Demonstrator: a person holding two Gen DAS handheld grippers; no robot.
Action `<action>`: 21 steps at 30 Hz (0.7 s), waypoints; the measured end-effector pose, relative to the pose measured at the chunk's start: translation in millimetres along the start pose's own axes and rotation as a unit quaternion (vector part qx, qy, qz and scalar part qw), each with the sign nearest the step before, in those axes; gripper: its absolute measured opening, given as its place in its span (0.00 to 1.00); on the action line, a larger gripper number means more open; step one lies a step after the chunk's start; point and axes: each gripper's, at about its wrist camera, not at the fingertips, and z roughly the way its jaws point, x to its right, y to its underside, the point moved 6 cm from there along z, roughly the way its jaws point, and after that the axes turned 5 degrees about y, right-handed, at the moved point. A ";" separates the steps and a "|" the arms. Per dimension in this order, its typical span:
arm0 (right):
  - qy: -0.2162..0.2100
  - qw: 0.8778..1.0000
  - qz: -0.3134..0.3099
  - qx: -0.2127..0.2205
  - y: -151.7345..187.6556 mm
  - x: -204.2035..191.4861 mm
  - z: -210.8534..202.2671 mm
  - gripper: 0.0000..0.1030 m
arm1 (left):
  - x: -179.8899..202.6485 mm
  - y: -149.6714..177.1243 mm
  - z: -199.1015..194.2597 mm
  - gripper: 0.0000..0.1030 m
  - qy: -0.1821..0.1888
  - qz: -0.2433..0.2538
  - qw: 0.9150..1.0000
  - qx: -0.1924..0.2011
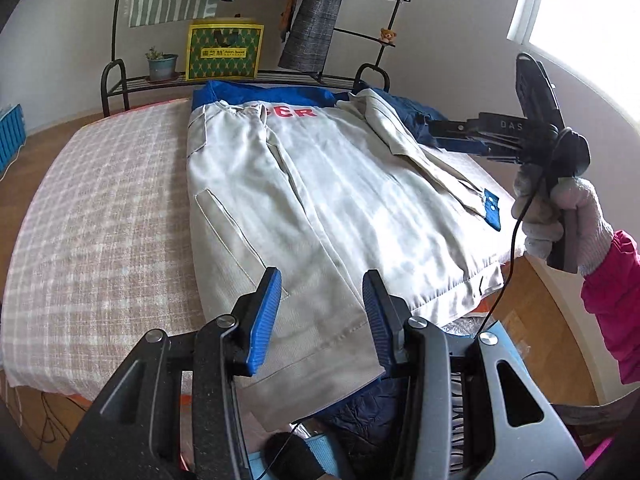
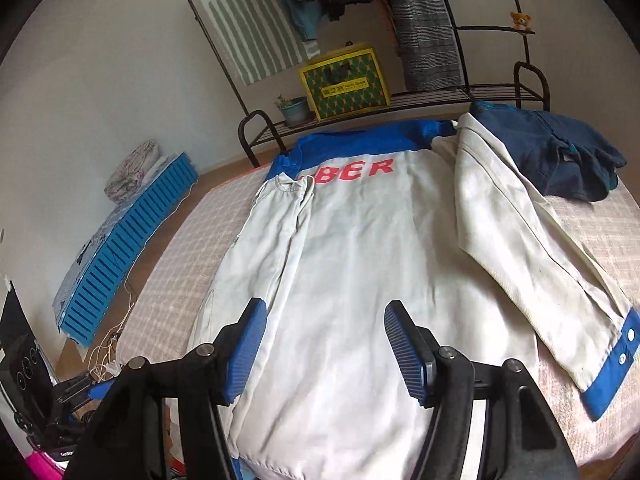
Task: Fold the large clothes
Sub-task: 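Grasp the blue cuff of the other jacket sleeve with the right tool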
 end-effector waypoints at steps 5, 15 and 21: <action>0.042 0.996 0.082 0.010 6.9 89.4 -44.1 0.63 | 7.8 -8.7 -6.5 0.48 0.010 -0.020 1.000 0.019; 0.074 0.960 0.269 0.026 32.3 248.2 -80.7 0.63 | 19.5 -21.3 -2.9 0.49 0.022 -0.048 0.998 0.021; 0.141 0.950 0.277 0.009 45.3 299.1 -69.0 0.62 | 19.9 -20.3 12.4 0.49 0.041 -0.084 0.996 0.006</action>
